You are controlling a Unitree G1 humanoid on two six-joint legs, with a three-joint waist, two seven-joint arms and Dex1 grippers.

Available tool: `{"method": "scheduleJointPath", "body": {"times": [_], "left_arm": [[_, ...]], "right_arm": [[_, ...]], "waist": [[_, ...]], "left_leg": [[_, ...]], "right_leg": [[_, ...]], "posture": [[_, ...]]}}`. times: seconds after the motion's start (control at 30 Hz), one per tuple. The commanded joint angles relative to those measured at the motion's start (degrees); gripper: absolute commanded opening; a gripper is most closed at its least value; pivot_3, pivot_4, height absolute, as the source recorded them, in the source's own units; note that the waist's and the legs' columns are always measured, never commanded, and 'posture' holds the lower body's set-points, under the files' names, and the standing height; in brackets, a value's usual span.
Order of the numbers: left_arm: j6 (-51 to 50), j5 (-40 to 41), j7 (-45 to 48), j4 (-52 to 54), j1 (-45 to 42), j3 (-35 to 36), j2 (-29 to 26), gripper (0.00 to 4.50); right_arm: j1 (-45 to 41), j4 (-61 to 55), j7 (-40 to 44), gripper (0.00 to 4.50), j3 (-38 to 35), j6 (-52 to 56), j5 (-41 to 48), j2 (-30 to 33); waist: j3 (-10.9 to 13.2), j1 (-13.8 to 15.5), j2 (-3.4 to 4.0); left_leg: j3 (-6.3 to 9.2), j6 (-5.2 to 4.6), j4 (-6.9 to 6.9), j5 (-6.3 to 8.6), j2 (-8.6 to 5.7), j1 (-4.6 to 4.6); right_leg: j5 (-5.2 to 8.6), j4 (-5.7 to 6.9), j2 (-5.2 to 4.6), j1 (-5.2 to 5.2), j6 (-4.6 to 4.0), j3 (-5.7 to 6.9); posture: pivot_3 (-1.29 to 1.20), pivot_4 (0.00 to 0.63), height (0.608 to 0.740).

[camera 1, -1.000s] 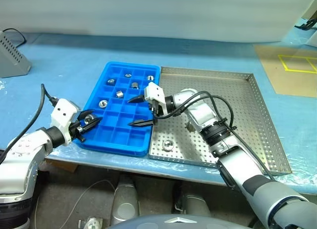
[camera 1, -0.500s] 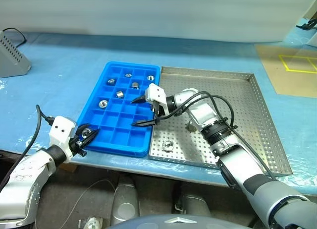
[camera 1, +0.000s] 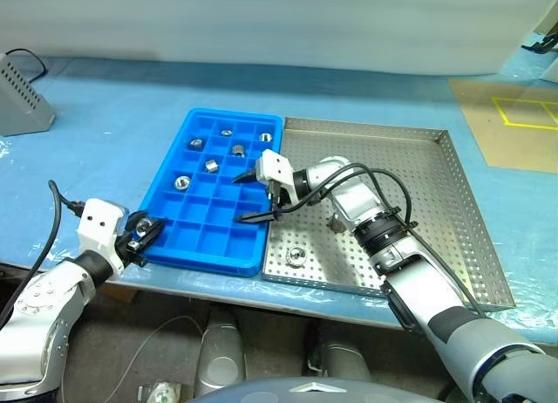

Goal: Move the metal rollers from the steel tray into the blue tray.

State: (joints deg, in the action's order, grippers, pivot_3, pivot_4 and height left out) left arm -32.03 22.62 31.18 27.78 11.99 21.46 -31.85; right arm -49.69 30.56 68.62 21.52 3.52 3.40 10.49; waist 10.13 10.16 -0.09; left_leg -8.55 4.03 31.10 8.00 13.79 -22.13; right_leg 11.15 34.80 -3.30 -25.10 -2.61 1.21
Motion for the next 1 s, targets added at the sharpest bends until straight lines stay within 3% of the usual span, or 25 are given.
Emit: {"method": "scheduleJointPath", "body": {"times": [0.03,0.27,0.47,0.6,0.73,0.83,1.0], "left_arm": [[-1.9,1.6,0.4,1.9,-0.6,0.1,-1.4,3.02],[-3.3,2.7,2.3,1.0,-7.6,-3.5,-3.8,3.02],[-6.8,7.5,9.3,-3.3,-23.1,-10.2,-6.5,3.02],[-4.8,5.5,18.6,-12.7,-35.0,-20.0,-7.3,3.02],[-2.8,3.3,27.5,-19.6,-44.6,-30.1,-4.7,3.02],[3.9,-2.9,35.7,-27.5,-50.3,-39.6,-2.7,3.02],[16.8,-9.7,48.4,-38.7,-53.9,-47.1,-2.2,3.02]], "right_arm": [[0.1,-1.4,-0.1,4.50,-1.3,-0.3,0.6,0.1],[1.4,-3.8,-1.4,4.50,-3.0,1.5,1.0,2.5],[6.4,-16.6,0.6,4.50,-8.2,14.9,7.9,9.7],[12.3,-24.0,-2.9,4.50,-11.0,19.2,7.5,15.7],[17.6,-31.2,-8.0,4.50,-15.7,23.6,8.7,19.4],[24.1,-38.3,-12.0,4.50,-19.5,27.4,9.4,22.0],[33.3,-46.8,-17.2,4.50,-23.2,30.9,10.0,24.1]], "waist": [[0.0,0.0,0.00],[0.0,0.0,0.00],[0.0,-0.1,-0.01],[0.0,-0.8,0.03],[0.0,-2.8,0.03],[-0.1,-3.9,0.10],[-0.1,-7.4,0.14]], "left_leg": [[0.00,0.00,0.00,0.00,0.00,0.00],[0.00,0.01,0.05,-0.01,-0.01,0.01],[-0.01,0.03,0.24,-0.03,-0.03,0.04],[-0.04,0.07,0.23,-0.06,-0.05,0.17],[-0.09,0.33,0.27,-0.22,-0.09,0.15],[-0.10,0.35,0.20,-0.24,-0.10,0.17],[-0.23,0.33,0.16,-0.22,-0.13,0.26]], "right_leg": [[-0.03,0.00,0.00,0.00,-0.06,0.00],[-0.05,0.07,-0.01,0.01,-0.08,0.00],[-0.09,0.17,-0.02,0.12,-0.09,-0.03],[-0.09,0.22,0.01,0.14,-0.08,-0.13],[-0.12,0.24,0.01,0.11,-0.05,-0.23],[-0.12,0.18,0.03,0.13,-0.05,-0.25],[-0.13,0.05,0.14,0.12,0.00,-0.50]], "posture": [[0.36,0.150,0.740],[0.27,0.150,0.740],[0.15,0.150,0.740],[0.04,0.150,0.740],[-0.08,0.150,0.740],[-0.18,0.150,0.740],[-0.31,0.150,0.740]]}}
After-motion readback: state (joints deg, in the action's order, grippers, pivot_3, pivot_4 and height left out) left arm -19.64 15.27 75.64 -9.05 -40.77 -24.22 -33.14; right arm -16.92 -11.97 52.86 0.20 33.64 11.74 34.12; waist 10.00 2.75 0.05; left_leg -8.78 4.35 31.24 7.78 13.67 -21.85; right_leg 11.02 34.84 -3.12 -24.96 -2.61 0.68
